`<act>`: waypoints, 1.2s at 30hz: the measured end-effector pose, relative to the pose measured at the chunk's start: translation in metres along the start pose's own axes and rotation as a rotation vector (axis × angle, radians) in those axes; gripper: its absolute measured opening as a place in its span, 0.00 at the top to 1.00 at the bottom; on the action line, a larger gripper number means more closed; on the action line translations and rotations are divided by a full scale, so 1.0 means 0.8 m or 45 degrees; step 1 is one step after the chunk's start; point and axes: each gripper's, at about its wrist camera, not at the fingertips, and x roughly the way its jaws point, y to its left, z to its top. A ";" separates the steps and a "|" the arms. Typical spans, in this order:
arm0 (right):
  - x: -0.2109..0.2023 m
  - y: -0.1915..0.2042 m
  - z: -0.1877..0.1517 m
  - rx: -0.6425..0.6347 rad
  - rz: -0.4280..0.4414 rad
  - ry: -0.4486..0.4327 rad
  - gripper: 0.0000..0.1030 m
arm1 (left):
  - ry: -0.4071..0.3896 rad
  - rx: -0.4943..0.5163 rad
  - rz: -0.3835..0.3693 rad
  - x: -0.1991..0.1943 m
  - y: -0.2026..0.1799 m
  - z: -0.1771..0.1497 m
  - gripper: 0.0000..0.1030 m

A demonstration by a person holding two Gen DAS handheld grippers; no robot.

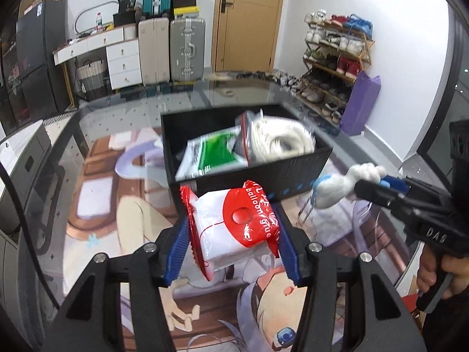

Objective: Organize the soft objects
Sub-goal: 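Lower the red bag into the box with the left tool while the right tool lowers the plush toy in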

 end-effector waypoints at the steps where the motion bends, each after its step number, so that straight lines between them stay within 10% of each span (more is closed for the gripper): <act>1: -0.003 0.003 0.002 -0.011 -0.001 -0.010 0.61 | -0.014 -0.001 -0.005 -0.004 0.002 0.005 0.47; 17: -0.011 0.032 0.077 -0.082 -0.082 -0.152 0.61 | -0.077 0.032 0.013 0.011 0.018 0.061 0.47; 36: 0.112 0.042 0.148 -0.158 -0.098 -0.089 0.61 | -0.012 0.048 -0.017 0.074 0.022 0.078 0.47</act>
